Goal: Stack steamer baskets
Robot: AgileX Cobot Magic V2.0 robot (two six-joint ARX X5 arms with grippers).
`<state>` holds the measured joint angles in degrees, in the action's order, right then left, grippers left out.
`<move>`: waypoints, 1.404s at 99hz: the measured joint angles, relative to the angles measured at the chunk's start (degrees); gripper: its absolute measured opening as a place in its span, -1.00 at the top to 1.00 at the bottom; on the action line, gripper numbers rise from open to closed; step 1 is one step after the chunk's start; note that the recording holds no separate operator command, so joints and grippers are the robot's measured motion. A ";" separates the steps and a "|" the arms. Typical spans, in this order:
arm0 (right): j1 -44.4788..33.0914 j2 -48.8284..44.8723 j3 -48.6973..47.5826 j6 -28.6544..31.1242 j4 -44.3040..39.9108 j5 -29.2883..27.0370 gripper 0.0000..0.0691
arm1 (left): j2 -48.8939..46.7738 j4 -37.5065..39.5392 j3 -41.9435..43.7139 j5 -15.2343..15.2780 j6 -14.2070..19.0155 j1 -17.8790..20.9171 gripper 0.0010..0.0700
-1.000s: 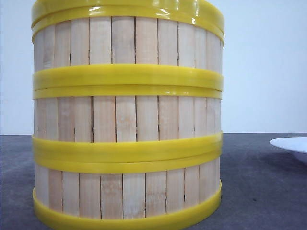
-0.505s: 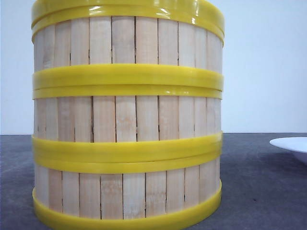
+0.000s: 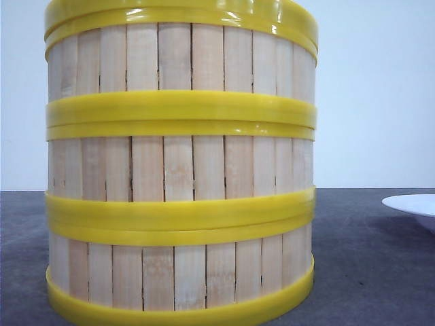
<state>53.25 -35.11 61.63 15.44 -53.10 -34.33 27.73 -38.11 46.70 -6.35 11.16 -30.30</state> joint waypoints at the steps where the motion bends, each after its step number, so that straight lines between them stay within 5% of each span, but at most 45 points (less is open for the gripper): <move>1: 0.00 0.00 0.02 0.00 0.02 0.00 0.67 | 0.00 0.00 0.00 0.00 0.02 0.00 0.54; 7: 0.00 0.00 0.00 0.00 0.15 0.02 0.85 | 0.00 0.04 0.00 0.00 0.02 0.00 0.80; 15: 0.00 0.00 0.02 0.00 0.22 0.02 0.93 | 0.00 0.07 0.00 0.00 0.02 0.00 0.92; 81: 0.00 0.00 0.00 0.02 0.22 0.00 0.97 | 0.00 0.00 0.00 0.22 0.15 0.00 0.93; 101: 0.00 0.00 0.00 0.02 0.22 0.00 0.97 | -0.42 0.20 0.00 9.42 -6.16 1.75 0.94; 139: 0.00 0.00 0.02 0.02 0.22 0.00 0.97 | -1.68 0.24 0.00 9.70 -10.67 10.84 0.94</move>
<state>53.25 -35.11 61.65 15.46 -52.88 -34.33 26.04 -37.87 46.70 3.36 0.49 -19.46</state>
